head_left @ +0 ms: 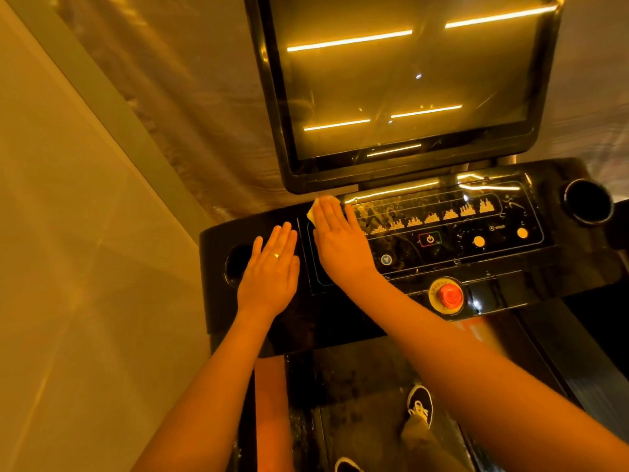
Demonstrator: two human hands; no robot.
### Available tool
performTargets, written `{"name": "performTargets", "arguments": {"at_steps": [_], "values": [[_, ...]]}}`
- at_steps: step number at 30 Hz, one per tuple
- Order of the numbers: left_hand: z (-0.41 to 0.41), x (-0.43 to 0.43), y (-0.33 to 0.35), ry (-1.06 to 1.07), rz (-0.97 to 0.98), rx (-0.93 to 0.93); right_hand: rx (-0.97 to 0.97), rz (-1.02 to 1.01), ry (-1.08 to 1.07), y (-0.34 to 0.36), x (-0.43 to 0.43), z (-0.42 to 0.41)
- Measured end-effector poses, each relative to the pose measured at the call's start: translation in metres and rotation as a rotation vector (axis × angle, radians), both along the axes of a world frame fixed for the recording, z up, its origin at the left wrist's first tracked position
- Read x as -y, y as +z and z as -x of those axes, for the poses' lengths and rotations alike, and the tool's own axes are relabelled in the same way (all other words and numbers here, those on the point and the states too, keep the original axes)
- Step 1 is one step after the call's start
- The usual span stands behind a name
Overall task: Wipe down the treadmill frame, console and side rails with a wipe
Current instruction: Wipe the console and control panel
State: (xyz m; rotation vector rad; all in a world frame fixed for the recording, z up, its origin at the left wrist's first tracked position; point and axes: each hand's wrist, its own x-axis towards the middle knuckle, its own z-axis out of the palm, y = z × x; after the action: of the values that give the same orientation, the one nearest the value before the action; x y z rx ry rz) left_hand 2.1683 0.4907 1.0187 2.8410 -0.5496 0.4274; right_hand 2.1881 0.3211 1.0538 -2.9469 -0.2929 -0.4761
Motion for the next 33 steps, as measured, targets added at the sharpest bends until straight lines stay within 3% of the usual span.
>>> {"name": "performTargets", "arguments": {"at_steps": [8,14,23,33], "values": [[0.002,0.002,0.004,0.020,-0.006,-0.028,0.006,0.026,0.072,-0.046,0.018,0.110],[-0.006,0.013,0.020,0.031,0.062,-0.085,-0.022,0.030,0.019,-0.023,0.010,0.064],[-0.005,0.012,0.010,0.063,-0.027,-0.060,0.006,0.030,0.063,-0.049,0.021,0.098],[-0.005,0.010,0.009,0.055,-0.017,-0.085,-0.009,-0.008,0.001,0.002,0.010,-0.006]]}}
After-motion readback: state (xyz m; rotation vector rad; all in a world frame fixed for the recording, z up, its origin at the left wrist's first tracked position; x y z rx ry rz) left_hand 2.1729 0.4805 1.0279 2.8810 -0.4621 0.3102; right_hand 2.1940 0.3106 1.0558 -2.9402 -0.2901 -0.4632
